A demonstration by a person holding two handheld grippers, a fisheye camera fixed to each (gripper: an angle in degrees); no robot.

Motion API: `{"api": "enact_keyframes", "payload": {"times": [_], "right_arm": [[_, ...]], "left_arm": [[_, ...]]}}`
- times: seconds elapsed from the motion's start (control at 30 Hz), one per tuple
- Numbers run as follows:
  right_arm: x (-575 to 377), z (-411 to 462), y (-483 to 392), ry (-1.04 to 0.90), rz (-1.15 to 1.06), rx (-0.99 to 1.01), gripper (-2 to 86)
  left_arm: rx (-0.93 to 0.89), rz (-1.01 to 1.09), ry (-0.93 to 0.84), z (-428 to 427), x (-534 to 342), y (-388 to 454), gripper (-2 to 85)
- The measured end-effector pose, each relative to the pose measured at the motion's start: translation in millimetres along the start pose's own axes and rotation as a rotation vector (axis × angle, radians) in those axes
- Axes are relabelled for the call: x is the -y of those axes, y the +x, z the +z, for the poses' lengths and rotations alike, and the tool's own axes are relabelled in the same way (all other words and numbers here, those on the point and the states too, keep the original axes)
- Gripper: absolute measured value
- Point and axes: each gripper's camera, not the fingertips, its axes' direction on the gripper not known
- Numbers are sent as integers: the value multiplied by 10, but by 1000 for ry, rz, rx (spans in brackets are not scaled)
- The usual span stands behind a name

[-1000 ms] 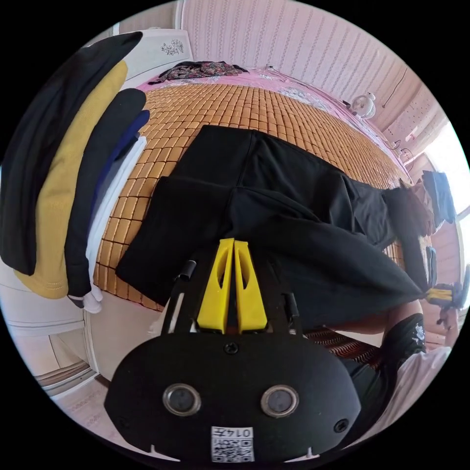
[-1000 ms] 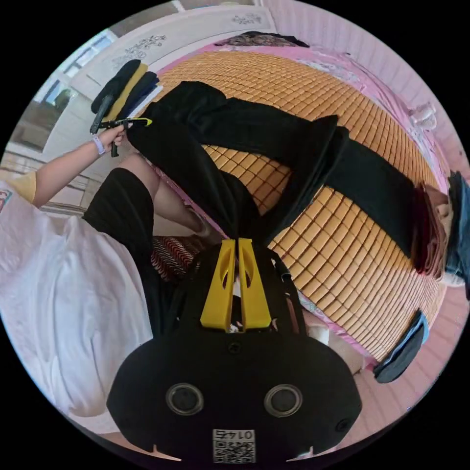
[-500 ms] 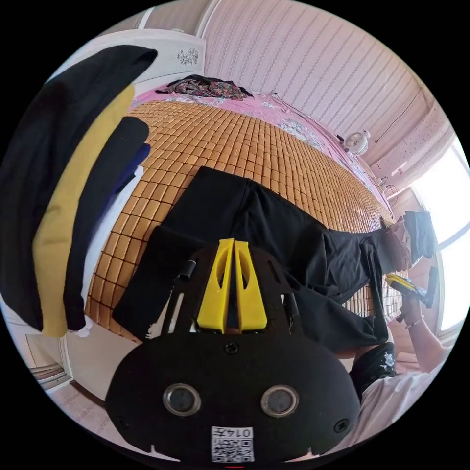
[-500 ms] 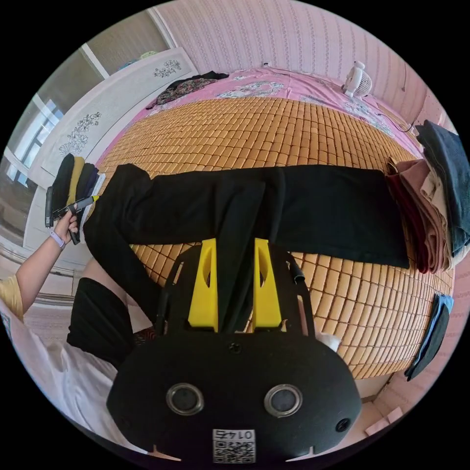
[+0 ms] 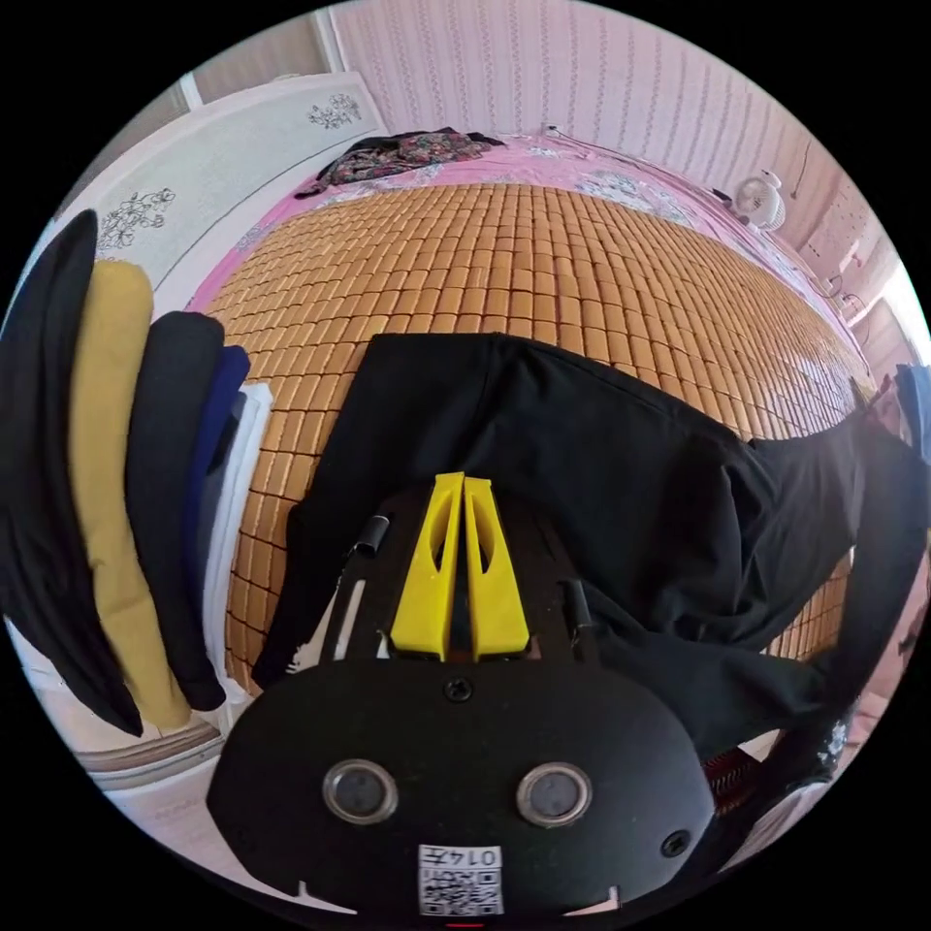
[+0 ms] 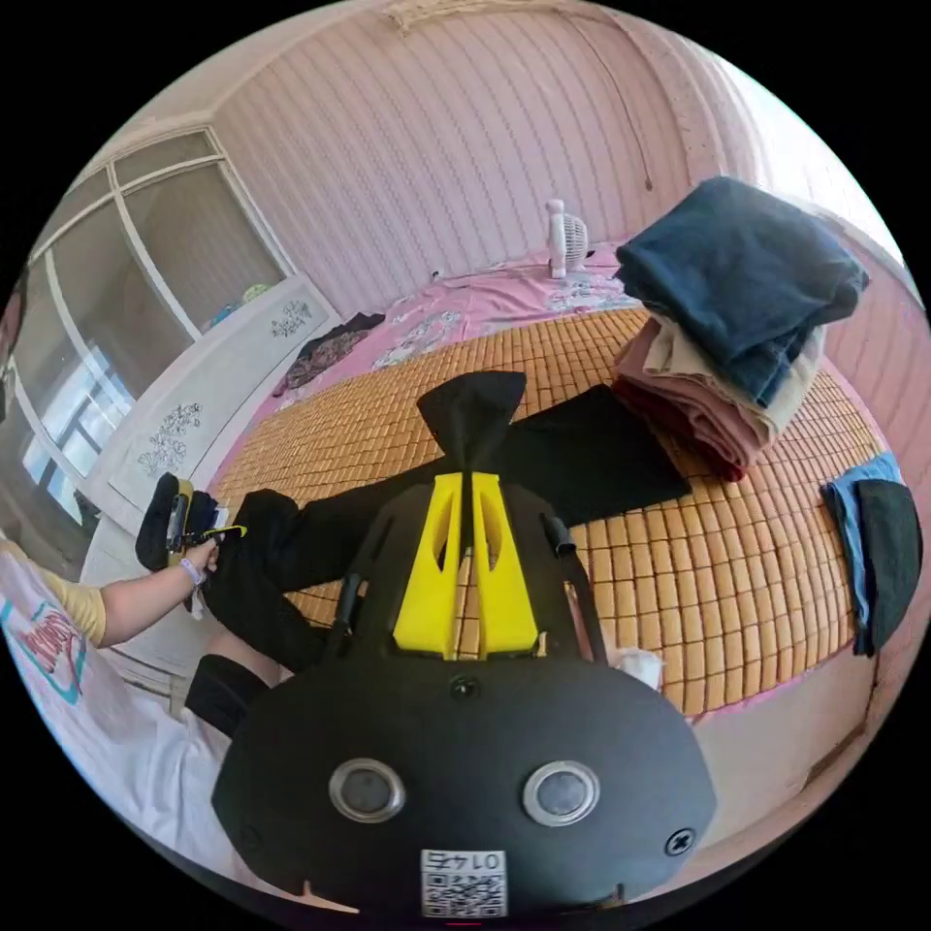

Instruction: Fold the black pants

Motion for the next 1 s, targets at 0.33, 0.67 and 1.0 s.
{"api": "enact_keyframes", "payload": {"times": [0.33,0.67,1.0], "right_arm": [[-235,178,714,-215,92,-483,31],[992,1916,155,-266,-135,-448,4],[1324,2135,496,-259,-123,-554,-5]], "left_arm": [[-52,-122,-9,183,79,-211,-10],[42,-84,10,316,161,-168,-10],[28,-103,60,449,236,-136,-10]]}}
